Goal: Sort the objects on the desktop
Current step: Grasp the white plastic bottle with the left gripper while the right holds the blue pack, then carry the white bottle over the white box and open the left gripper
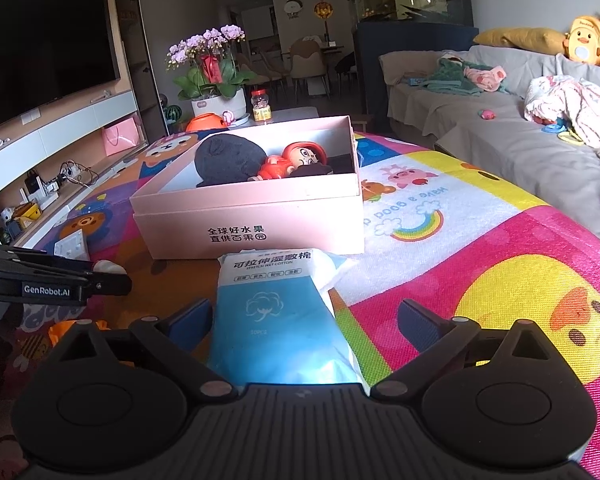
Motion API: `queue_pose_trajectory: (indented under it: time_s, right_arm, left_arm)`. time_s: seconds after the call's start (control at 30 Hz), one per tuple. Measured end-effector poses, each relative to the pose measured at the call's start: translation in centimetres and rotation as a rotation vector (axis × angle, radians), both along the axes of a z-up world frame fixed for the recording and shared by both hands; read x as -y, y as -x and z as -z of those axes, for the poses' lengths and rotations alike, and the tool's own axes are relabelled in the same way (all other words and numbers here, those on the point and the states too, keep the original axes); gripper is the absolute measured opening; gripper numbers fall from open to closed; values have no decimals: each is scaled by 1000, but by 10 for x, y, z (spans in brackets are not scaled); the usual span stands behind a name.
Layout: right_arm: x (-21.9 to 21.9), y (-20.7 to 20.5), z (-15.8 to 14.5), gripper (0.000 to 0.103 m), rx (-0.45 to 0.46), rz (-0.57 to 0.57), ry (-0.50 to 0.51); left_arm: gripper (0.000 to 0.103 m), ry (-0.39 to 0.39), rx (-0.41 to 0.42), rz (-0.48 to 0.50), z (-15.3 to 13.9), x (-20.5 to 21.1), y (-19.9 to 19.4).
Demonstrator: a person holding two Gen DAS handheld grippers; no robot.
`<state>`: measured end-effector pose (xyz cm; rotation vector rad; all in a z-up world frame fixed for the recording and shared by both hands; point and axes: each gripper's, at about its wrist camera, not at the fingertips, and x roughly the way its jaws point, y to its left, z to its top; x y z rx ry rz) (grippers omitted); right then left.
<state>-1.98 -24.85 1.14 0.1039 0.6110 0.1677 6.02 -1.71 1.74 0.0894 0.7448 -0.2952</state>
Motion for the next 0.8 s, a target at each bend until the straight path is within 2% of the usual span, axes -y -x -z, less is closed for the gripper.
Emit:
queue_pose_trajectory:
  time_s: [0.2,0.33,0.43,0.6,0.8]
  right_arm:
    - [-11,-1,0,99,-15,-37,69]
    - [-20,-1,-2,99,-16,-52,117]
    - [-24,0,-4,99,-17,-63,130]
    - [-32,1,-7,99,-8,-86,170]
    - [-35,-4,-10,99,-8,-101,186]
  left_arm:
    - [47,24,28,13,-8,-8,26]
    - [47,28,30,41,-4,-14,55]
    - [49,43,20,25,-1,-20,65]
    - [54,53,17,0,3,-24,61]
    - [59,63,23,34,7,-13,45]
